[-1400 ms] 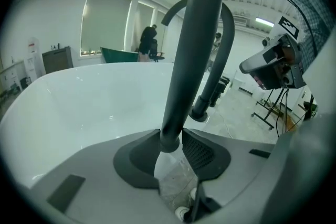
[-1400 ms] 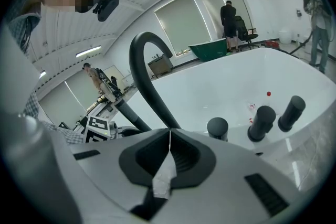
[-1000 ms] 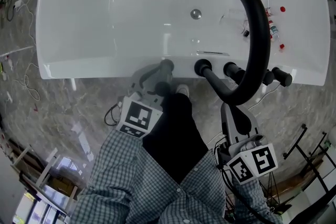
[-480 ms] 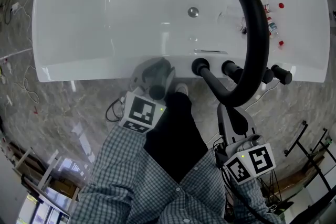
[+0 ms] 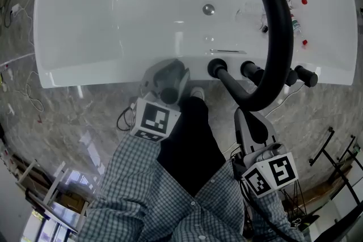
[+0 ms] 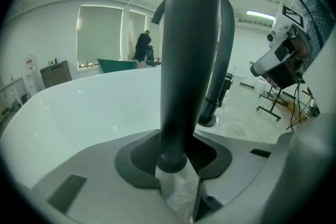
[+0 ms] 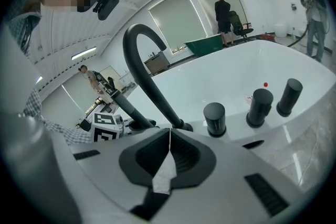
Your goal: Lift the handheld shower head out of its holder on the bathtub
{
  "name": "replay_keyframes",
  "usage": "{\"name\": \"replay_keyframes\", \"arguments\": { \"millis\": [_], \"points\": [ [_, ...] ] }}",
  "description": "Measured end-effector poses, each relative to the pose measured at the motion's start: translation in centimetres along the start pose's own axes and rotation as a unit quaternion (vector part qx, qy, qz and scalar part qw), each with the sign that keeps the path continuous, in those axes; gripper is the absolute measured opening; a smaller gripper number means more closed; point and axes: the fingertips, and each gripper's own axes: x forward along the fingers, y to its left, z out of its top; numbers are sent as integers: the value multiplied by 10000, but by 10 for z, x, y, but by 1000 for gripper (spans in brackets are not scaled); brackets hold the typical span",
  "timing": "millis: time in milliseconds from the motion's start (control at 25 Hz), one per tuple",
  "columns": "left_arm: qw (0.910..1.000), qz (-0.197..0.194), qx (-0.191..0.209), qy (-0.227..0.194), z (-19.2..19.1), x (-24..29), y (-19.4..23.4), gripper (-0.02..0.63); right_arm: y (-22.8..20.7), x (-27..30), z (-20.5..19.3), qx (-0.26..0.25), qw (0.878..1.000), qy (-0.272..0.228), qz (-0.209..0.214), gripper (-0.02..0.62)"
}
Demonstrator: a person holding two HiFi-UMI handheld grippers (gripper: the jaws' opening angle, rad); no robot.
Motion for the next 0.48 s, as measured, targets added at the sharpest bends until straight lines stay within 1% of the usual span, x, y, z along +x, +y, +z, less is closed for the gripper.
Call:
{"name": "replay_keyframes", "arguments": {
  "millis": [160,320,480],
  "points": [
    [10000,-21,-7,65,4,-1,0,126,5,-3,3,-120,9999,-2,42,18],
    [9999,-94,73,61,12,-3,-2,126,7,-6,9,-97,9999,-72,17,18],
    [9999,-102,56,19,20,-9,-1,126,10,-7,17,-129,9998,-149,-10,18]
  ]
}}
